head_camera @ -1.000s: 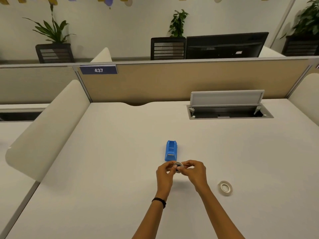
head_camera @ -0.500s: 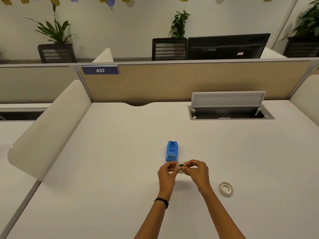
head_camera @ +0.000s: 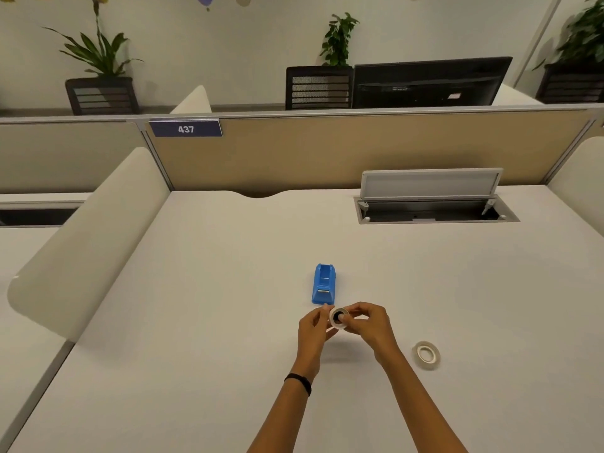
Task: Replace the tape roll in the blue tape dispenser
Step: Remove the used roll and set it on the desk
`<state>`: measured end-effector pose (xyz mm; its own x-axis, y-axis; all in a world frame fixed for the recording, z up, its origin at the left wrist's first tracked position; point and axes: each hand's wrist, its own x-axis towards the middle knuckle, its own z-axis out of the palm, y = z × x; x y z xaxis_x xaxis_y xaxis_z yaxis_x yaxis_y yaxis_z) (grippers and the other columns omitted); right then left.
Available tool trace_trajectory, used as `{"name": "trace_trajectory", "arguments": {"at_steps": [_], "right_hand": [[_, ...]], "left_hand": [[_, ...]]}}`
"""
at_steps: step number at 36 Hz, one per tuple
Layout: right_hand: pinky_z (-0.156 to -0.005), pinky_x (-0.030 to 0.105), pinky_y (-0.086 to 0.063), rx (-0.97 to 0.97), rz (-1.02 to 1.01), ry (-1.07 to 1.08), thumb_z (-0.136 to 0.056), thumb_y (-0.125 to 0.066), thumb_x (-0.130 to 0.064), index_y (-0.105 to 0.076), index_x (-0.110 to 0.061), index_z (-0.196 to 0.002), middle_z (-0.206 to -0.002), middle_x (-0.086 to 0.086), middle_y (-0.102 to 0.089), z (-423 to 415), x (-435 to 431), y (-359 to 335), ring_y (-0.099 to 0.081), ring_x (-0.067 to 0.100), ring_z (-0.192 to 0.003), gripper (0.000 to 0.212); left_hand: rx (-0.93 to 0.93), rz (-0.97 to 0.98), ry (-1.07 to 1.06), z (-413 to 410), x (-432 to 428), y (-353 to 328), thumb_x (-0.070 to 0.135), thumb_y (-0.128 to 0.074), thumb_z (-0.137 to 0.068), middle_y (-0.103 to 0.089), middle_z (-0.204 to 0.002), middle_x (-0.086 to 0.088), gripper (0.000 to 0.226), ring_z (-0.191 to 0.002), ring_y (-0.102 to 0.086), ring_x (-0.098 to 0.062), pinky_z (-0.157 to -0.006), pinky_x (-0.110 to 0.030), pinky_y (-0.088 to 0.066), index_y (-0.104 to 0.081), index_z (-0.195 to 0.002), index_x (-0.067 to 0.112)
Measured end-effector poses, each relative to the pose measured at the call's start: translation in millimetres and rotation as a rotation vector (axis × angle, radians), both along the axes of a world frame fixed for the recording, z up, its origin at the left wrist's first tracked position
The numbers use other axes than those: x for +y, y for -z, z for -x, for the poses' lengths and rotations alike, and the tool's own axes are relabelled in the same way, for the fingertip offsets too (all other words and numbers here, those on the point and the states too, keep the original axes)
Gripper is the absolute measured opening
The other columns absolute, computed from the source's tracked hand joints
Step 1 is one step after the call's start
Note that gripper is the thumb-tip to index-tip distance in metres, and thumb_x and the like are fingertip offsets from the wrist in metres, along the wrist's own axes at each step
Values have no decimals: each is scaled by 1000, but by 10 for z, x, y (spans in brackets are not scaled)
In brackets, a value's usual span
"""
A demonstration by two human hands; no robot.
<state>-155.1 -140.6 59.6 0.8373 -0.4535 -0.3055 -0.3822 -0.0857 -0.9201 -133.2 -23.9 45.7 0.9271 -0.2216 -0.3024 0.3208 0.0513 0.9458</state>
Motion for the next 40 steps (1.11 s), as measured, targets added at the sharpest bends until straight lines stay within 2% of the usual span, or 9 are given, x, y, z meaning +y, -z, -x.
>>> {"name": "trace_trajectory", "arguments": {"at_steps": [6, 13, 17, 22, 27, 30, 33, 38, 40], "right_hand": [[-58, 14, -50, 42, -29, -48, -75, -73, -14, -67, -4, -95, -96, 12, -68, -5, -33, 5, -66, 24, -82, 23], [-50, 14, -53, 14, -89, -76, -79, -70, -14, -66, -6, -92, -93, 12, -66, -40, -139, 39, -66, 16, -74, 16], [-48, 19, -56, 6, -122, 73, -80, -68, -13, -64, -3, -91, -92, 19, -66, -61, -339, 113, -70, 23, -65, 16], [-46, 19, -57, 22, -115, 243, -80, -68, -10, -64, 6, -95, -85, 20, -67, -128, -687, 237, -66, 22, -56, 22], [-38, 17, -53, 40, -121, 372, -81, -65, 0, -60, 10, -98, -85, 22, -64, -341, -1025, 349, -62, 7, -36, 20], [-35, 16, -51, 78, -66, 398, -80, -64, 2, -62, 12, -93, -81, 22, -64, -490, -1183, 410, -59, 5, -32, 17], [-38, 18, -53, 110, -29, 415, -79, -65, 3, -64, 13, -88, -77, 22, -63, -606, -1310, 461, -58, 3, -30, 14], [-45, 10, -51, 107, 46, 390, -79, -63, -1, -66, 8, -86, -77, 16, -64, -717, -1447, 428, -58, 2, -39, 12], [-60, 22, -53, 100, 80, 360, -80, -59, -3, -66, 9, -90, -79, 16, -64, -727, -1474, 375, -59, 11, -53, 17]], "left_hand": [[89, 34, 65, -3, 28, 47, 24, -56, -91, -67, -112, -12, 26, -103, -65, -24, -80, -25, -56, -64, -111, 9], [164, 38, 40, -41, 23, 136, 18, -62, -87, -67, -114, -15, 28, -101, -66, -25, -79, -26, -57, -62, -113, 7], [206, 74, 5, -82, 44, 183, 18, -58, -89, -67, -110, -13, 27, -92, -68, -18, -70, -20, -59, -61, -113, 6], [252, 81, -25, -154, 67, 251, 17, -57, -90, -67, -107, -14, 24, -89, -68, -18, -71, -20, -59, -60, -112, 7], [298, 83, -33, -208, 66, 302, 18, -53, -92, -65, -107, -13, 25, -88, -68, -17, -68, -19, -59, -59, -113, 6], [308, 90, -19, -227, 67, 308, 17, -48, -95, -66, -107, -12, 24, -89, -68, -17, -66, -20, -59, -60, -112, 6], [317, 98, -15, -238, 70, 314, 17, -45, -96, -66, -104, -10, 21, -89, -68, -17, -65, -20, -59, -61, -108, 9], [323, 96, -15, -256, 65, 339, 18, -45, -96, -66, -104, -9, 23, -89, -68, -15, -66, -20, -59, -60, -110, 9], [323, 92, -21, -259, 62, 343, 18, -45, -96, -66, -105, -10, 24, -89, -68, -16, -67, -20, -59, -60, -112, 8]]}}
